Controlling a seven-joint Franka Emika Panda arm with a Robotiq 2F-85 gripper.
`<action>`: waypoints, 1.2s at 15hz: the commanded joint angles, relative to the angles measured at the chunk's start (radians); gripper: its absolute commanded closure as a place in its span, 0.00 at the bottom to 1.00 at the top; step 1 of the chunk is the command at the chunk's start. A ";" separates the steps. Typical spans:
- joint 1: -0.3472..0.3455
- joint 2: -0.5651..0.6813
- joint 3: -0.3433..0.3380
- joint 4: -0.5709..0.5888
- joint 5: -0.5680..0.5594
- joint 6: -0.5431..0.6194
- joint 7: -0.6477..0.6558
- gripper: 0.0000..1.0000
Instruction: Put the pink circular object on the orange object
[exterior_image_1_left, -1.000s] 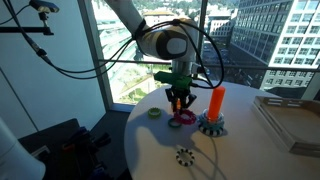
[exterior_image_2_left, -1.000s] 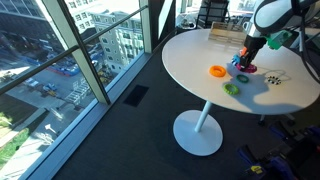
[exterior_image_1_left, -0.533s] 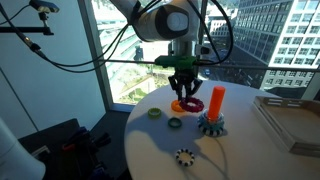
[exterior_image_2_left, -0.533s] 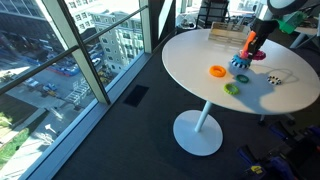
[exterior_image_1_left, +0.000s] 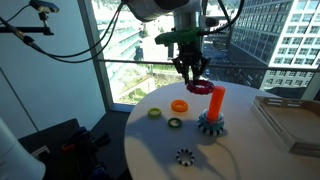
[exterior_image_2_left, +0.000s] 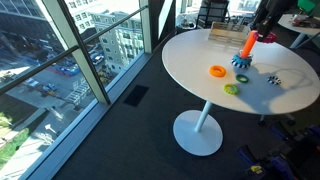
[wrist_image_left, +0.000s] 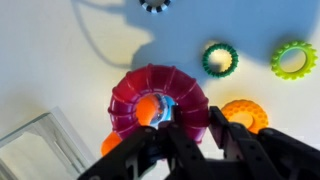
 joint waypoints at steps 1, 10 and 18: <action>0.004 -0.039 -0.009 0.036 -0.029 -0.043 0.040 0.90; -0.008 0.016 -0.030 0.178 -0.021 -0.099 0.094 0.90; -0.013 0.124 -0.041 0.295 0.000 -0.112 0.127 0.90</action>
